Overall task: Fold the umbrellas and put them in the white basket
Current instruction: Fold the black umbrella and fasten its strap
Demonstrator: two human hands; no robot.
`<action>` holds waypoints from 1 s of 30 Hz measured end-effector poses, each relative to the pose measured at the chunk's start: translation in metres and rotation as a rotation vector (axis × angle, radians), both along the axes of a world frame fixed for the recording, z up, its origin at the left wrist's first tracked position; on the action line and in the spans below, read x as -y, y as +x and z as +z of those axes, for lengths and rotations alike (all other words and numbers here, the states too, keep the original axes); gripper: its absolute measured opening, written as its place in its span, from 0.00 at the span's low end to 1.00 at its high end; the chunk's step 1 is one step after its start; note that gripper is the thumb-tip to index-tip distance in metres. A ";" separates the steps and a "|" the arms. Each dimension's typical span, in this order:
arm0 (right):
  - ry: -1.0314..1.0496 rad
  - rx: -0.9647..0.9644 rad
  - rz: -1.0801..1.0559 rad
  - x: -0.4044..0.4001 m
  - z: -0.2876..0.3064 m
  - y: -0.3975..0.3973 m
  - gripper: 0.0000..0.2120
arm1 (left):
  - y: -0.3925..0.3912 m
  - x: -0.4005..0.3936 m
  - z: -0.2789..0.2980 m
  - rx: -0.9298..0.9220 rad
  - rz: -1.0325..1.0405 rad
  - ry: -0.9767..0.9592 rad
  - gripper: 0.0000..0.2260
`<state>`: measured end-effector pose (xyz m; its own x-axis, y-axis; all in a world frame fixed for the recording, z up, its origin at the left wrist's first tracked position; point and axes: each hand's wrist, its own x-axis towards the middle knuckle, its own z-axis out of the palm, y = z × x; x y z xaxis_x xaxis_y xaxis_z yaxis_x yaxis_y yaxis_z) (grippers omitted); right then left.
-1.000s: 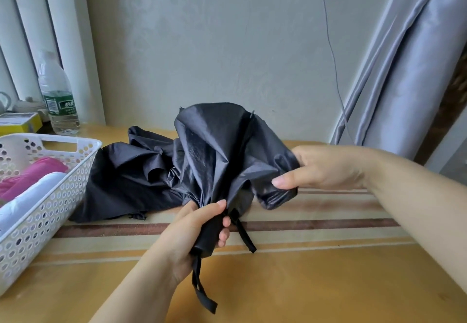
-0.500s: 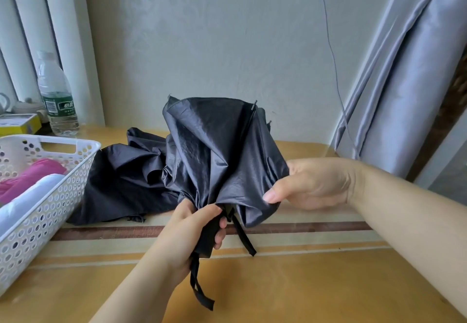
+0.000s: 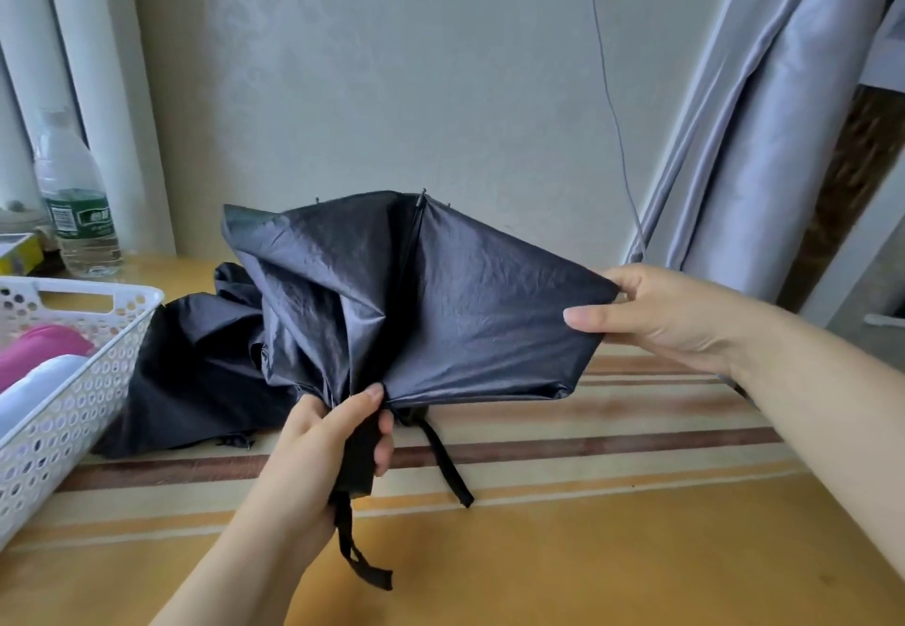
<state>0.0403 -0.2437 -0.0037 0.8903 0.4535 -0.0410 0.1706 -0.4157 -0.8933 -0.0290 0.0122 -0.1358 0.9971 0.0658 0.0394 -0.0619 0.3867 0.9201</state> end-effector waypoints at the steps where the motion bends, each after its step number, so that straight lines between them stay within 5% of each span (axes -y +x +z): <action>1: 0.060 -0.025 -0.049 -0.003 -0.001 -0.001 0.19 | 0.000 0.000 0.000 -0.002 0.003 -0.017 0.12; 6: 0.634 -0.112 -0.373 -0.031 -0.017 -0.005 0.15 | 0.000 0.004 -0.001 0.002 -0.008 -0.061 0.16; 11: 0.488 -0.236 -0.500 -0.067 -0.044 -0.018 0.03 | 0.000 0.007 -0.002 -0.006 0.022 -0.129 0.12; 15: -0.085 0.519 -0.556 -0.070 -0.052 -0.024 0.15 | 0.000 0.001 0.004 -0.016 -0.028 -0.154 0.10; 18: 0.019 0.751 -0.548 -0.066 -0.053 -0.024 0.15 | 0.000 0.002 0.010 -0.054 -0.095 -0.354 0.07; 20: 0.135 0.613 -0.577 -0.069 -0.057 -0.018 0.11 | 0.001 0.003 0.013 -0.098 -0.147 -0.490 0.09; 25: 0.632 -0.213 -0.532 -0.082 -0.071 -0.009 0.09 | 0.000 0.000 0.013 -0.163 -0.206 -0.628 0.09; 28: 0.724 -0.306 -0.458 -0.083 -0.072 -0.012 0.08 | 0.000 0.000 0.013 -0.132 -0.176 -0.579 0.09; 30: 0.612 -0.139 -0.527 -0.082 -0.074 -0.011 0.06 | -0.001 0.000 0.014 -0.120 -0.173 -0.584 0.08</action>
